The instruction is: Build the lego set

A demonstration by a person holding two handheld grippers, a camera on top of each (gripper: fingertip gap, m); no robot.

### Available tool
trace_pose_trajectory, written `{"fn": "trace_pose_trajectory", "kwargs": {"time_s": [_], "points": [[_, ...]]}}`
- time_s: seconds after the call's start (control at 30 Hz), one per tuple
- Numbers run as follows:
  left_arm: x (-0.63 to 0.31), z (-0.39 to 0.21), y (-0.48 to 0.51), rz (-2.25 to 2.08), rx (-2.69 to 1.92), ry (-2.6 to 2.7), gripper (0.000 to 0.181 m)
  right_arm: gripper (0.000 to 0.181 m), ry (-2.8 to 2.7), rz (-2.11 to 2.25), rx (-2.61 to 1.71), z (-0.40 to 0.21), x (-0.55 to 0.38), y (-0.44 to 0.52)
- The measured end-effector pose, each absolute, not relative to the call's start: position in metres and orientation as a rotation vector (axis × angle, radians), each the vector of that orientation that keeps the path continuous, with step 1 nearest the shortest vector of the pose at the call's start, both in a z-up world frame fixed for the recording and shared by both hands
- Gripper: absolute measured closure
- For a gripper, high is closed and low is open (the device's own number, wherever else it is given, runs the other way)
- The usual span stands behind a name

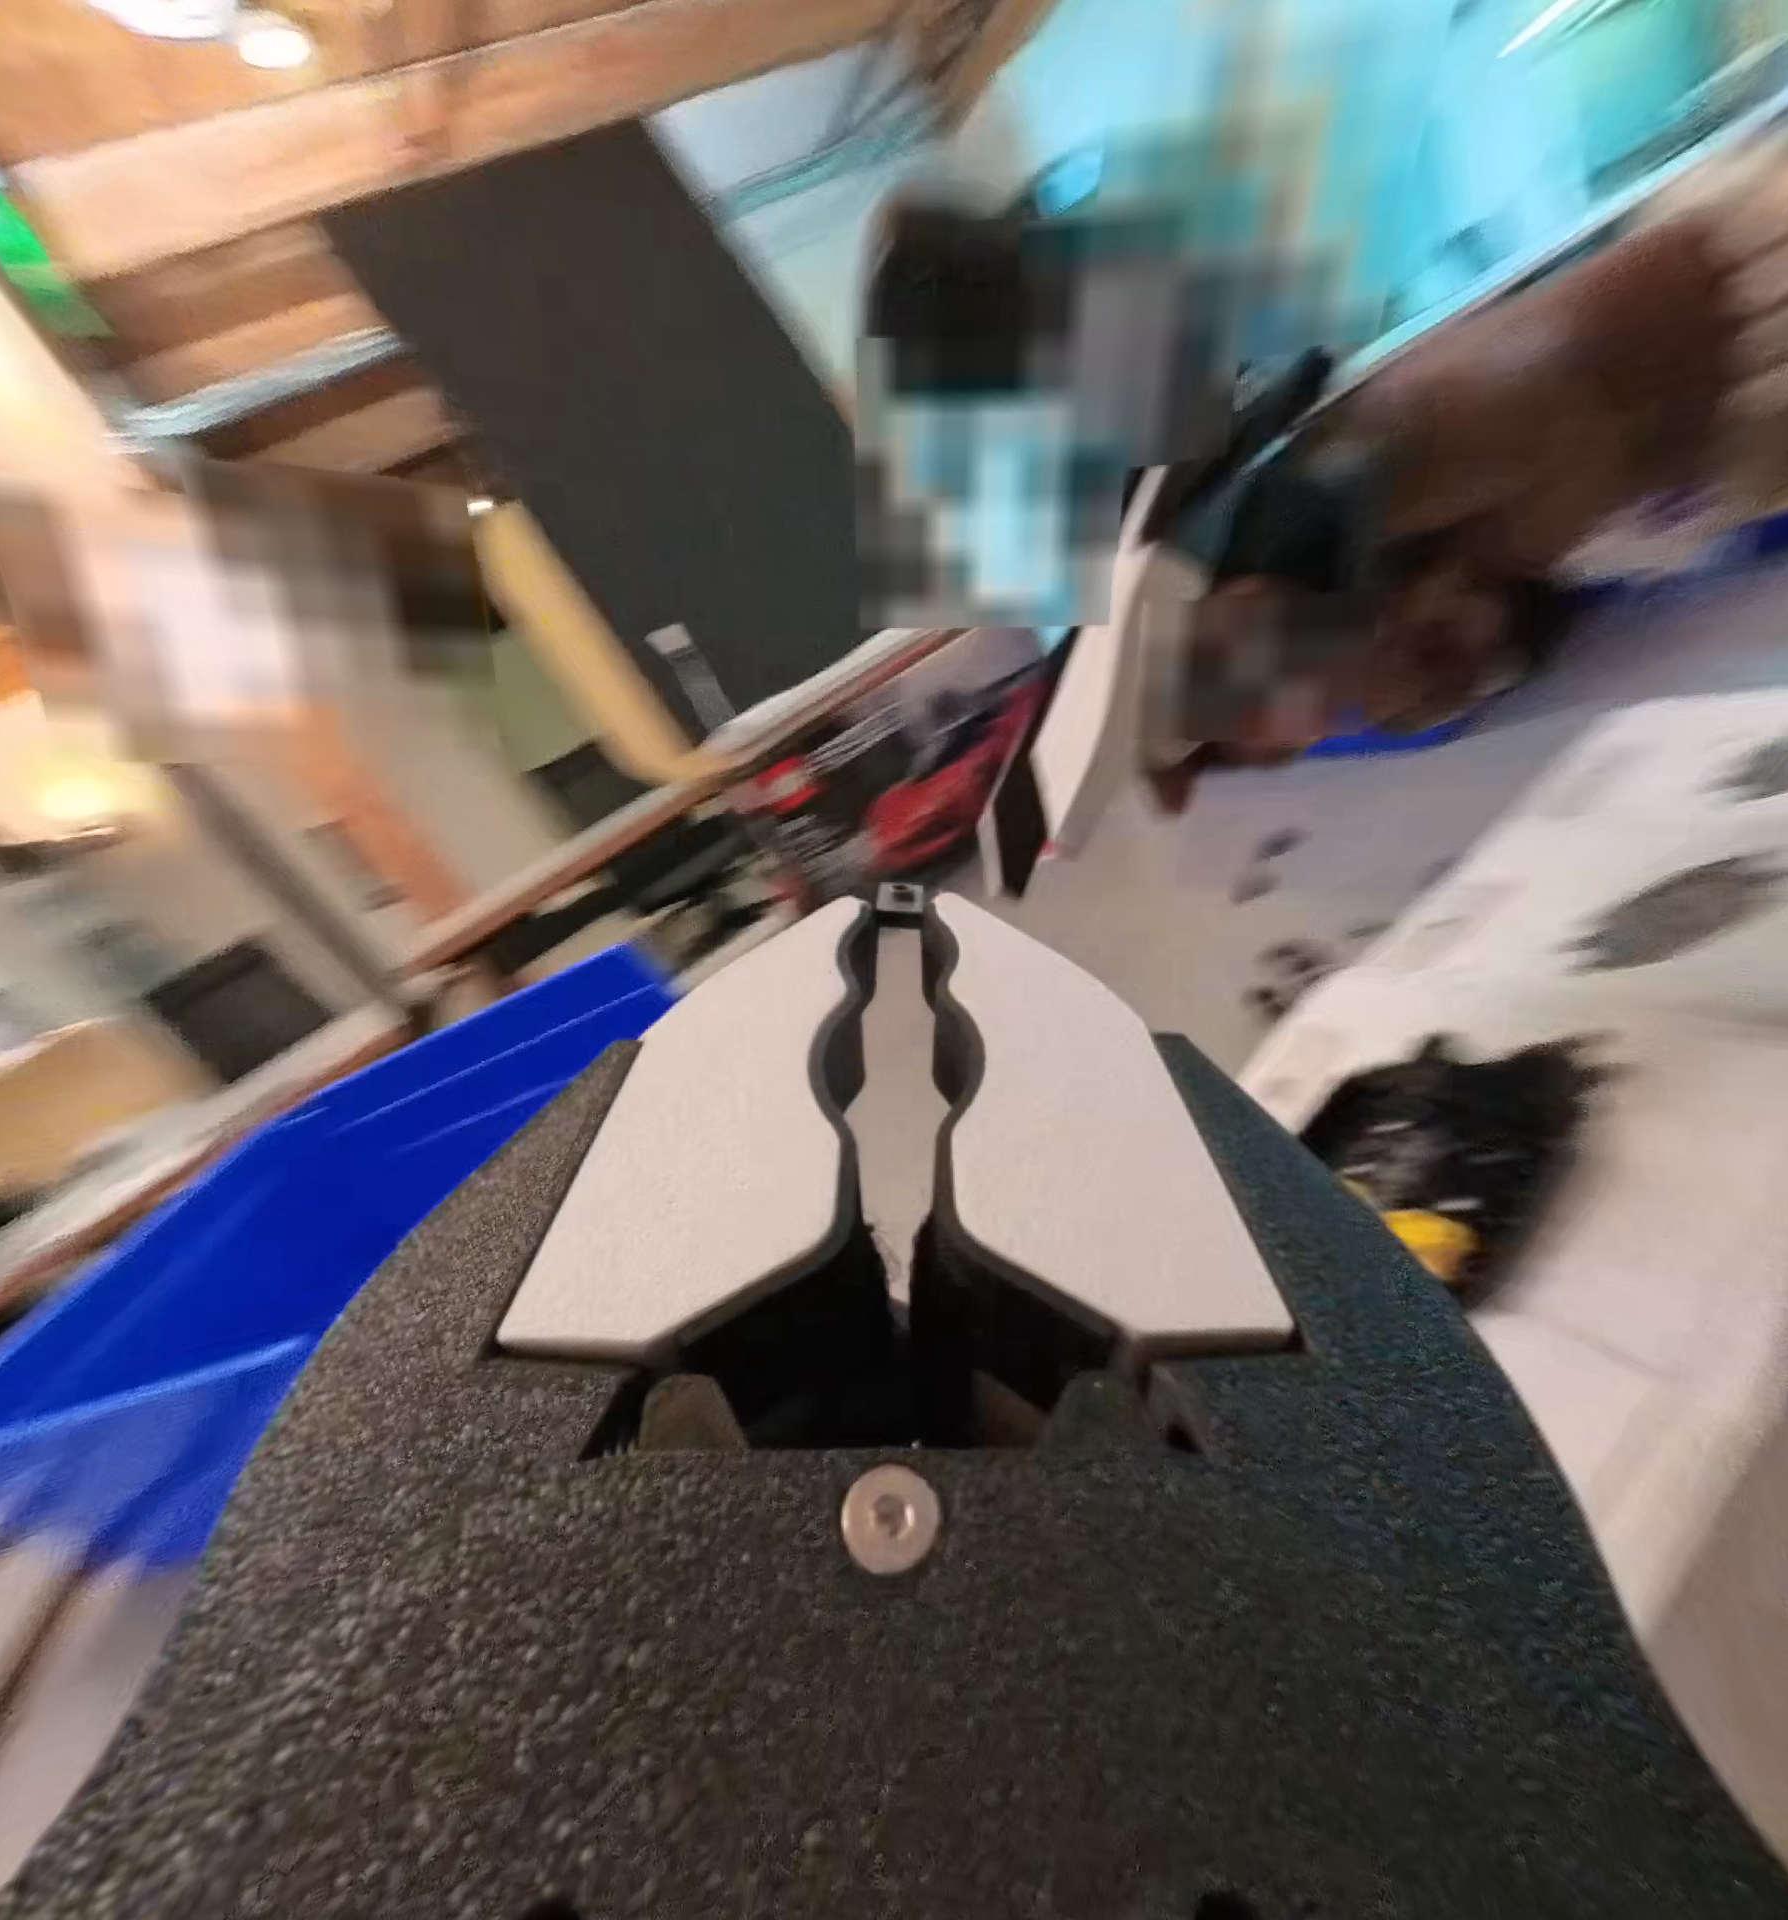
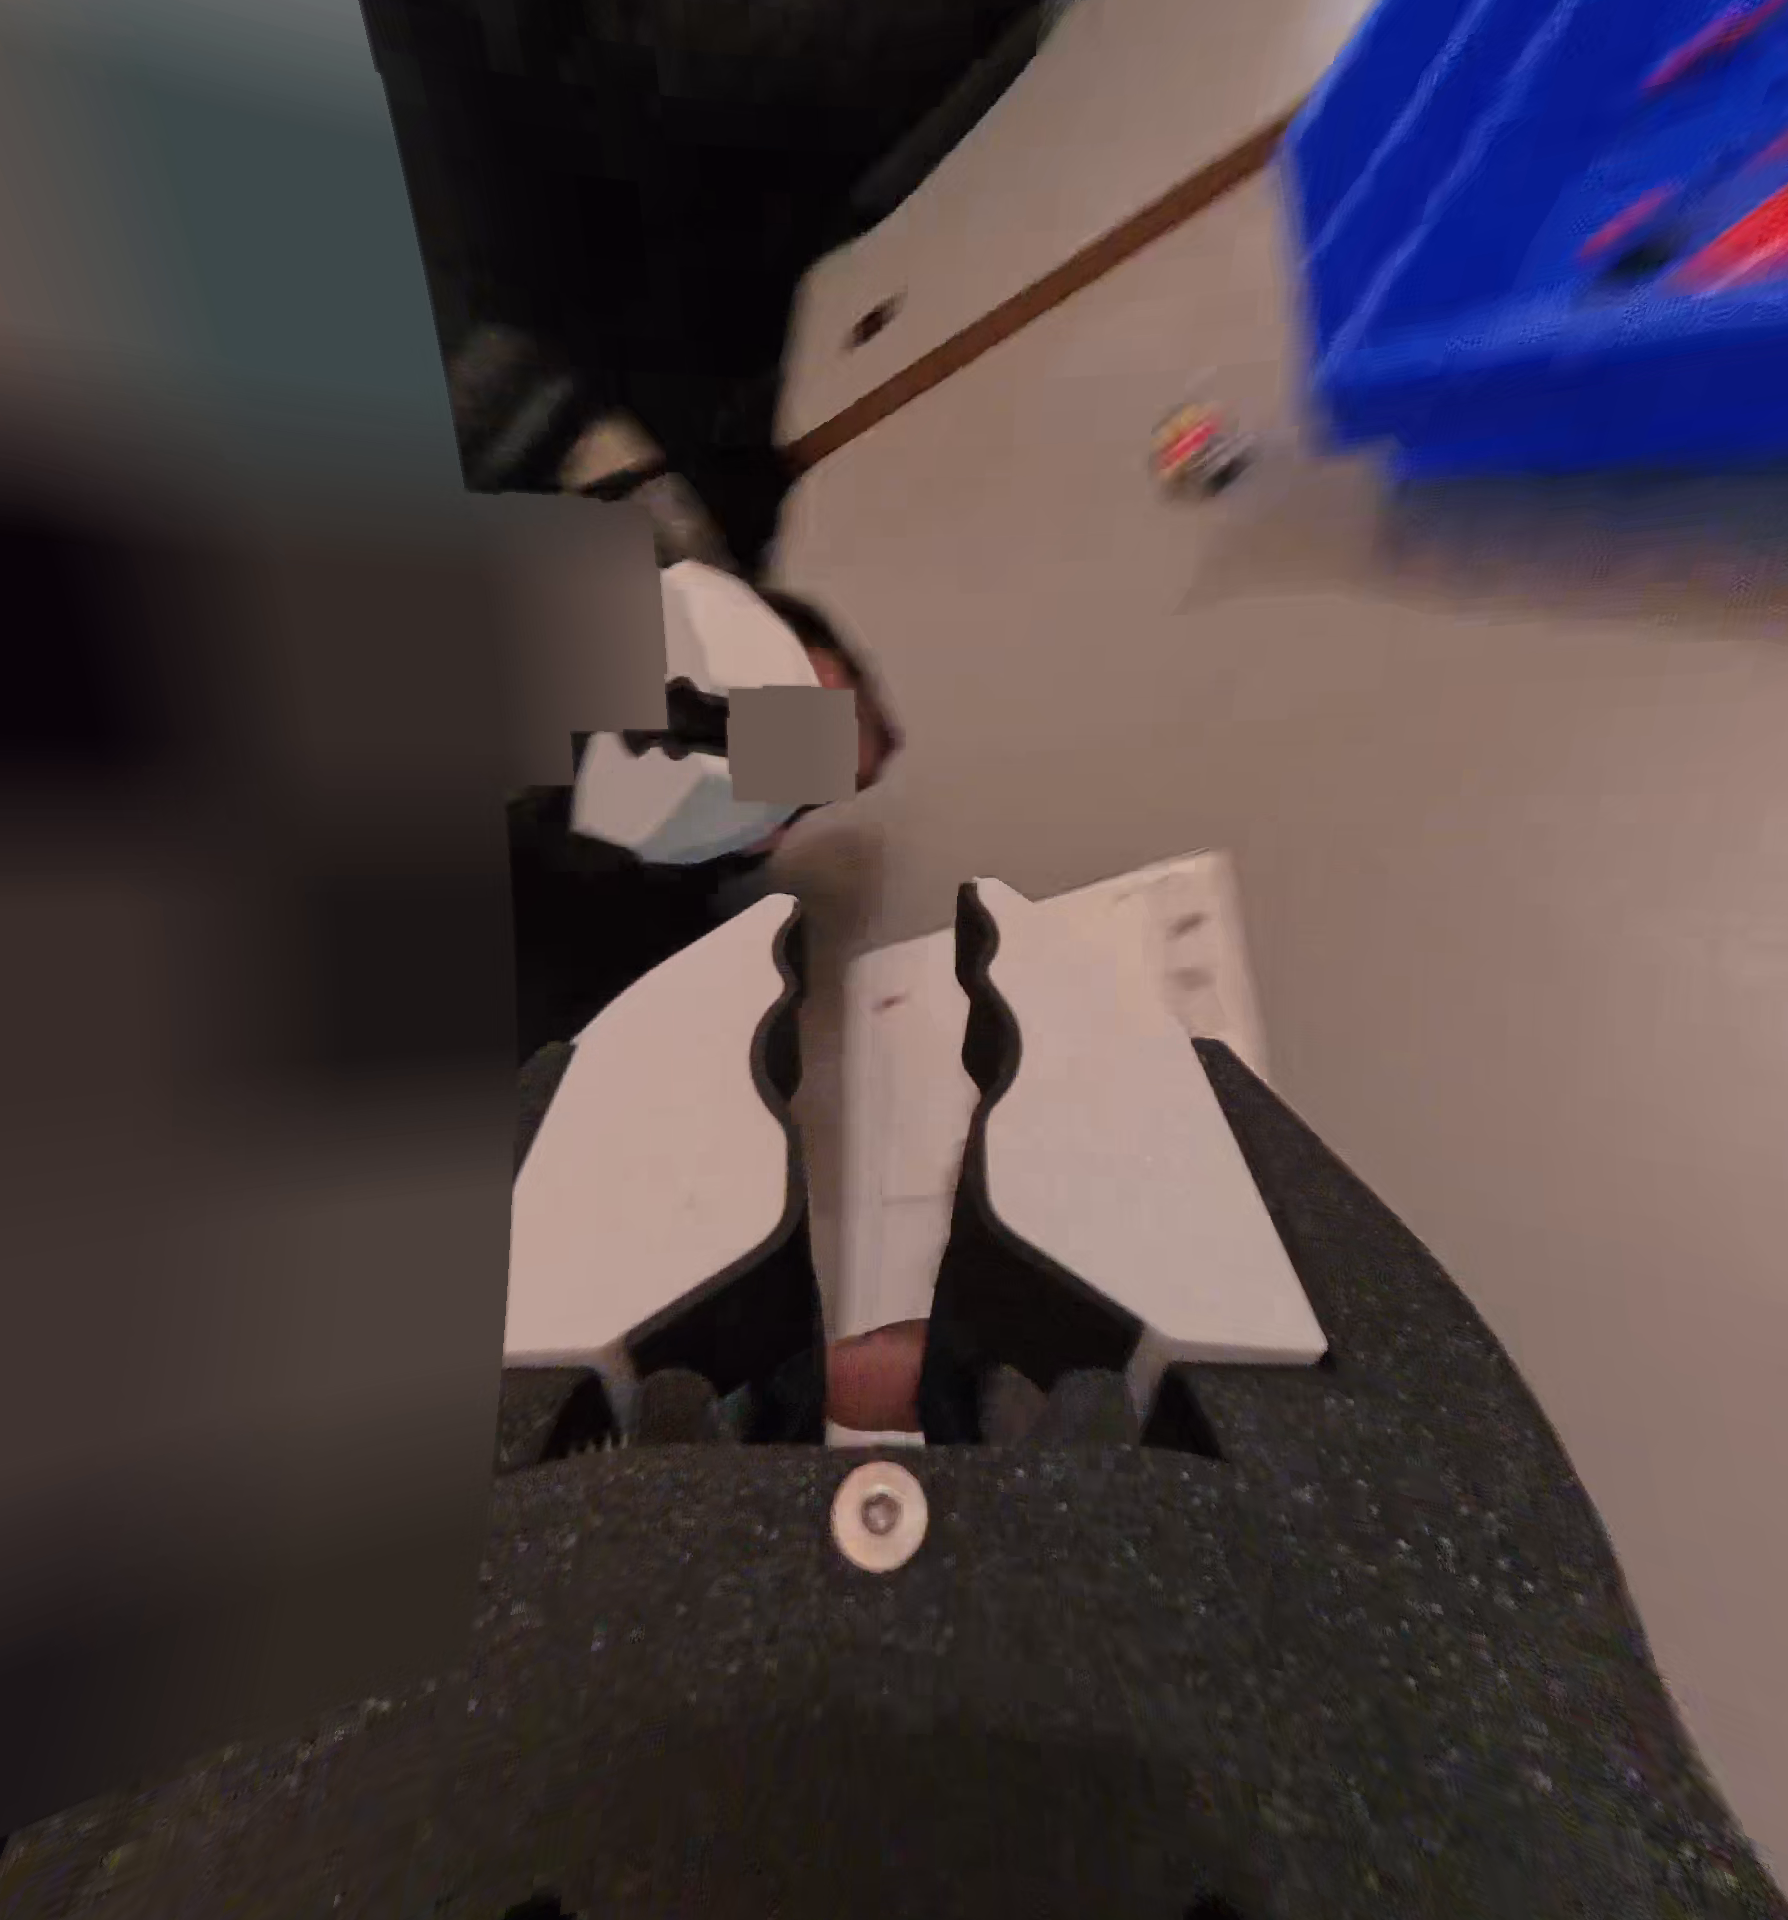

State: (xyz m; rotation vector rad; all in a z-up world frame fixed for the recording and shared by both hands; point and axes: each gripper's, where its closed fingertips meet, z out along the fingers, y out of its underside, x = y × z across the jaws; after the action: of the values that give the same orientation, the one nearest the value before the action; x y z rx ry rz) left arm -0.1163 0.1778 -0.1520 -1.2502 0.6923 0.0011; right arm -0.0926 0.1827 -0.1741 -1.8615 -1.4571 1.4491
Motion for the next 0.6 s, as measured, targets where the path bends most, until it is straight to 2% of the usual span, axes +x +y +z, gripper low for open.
{"fn": "trace_pose_trajectory", "kwargs": {"time_s": [0.03, 0.13, 0.27, 0.6], "points": [[-0.126, -0.154, 0.184, 0.129, -1.264, 0.661, 0.174, 0.153, -1.404, 1.315, -1.808, -0.171, -0.096, 0.191], [-0.131, -0.163, 0.188, 0.310, -1.266, 0.681, 0.174, 0.149, -1.307, 1.145, -1.668, -0.159, -0.111, 0.192], [-0.128, -0.163, 0.186, 0.390, -1.239, 0.733, 0.174, 0.149, -1.353, 1.099, -1.684, -0.169, -0.124, 0.182], [-0.122, -0.167, 0.183, 0.543, -1.184, 0.835, 0.174, 0.161, -1.371, 1.059, -1.677, -0.173, -0.129, 0.179]]}}
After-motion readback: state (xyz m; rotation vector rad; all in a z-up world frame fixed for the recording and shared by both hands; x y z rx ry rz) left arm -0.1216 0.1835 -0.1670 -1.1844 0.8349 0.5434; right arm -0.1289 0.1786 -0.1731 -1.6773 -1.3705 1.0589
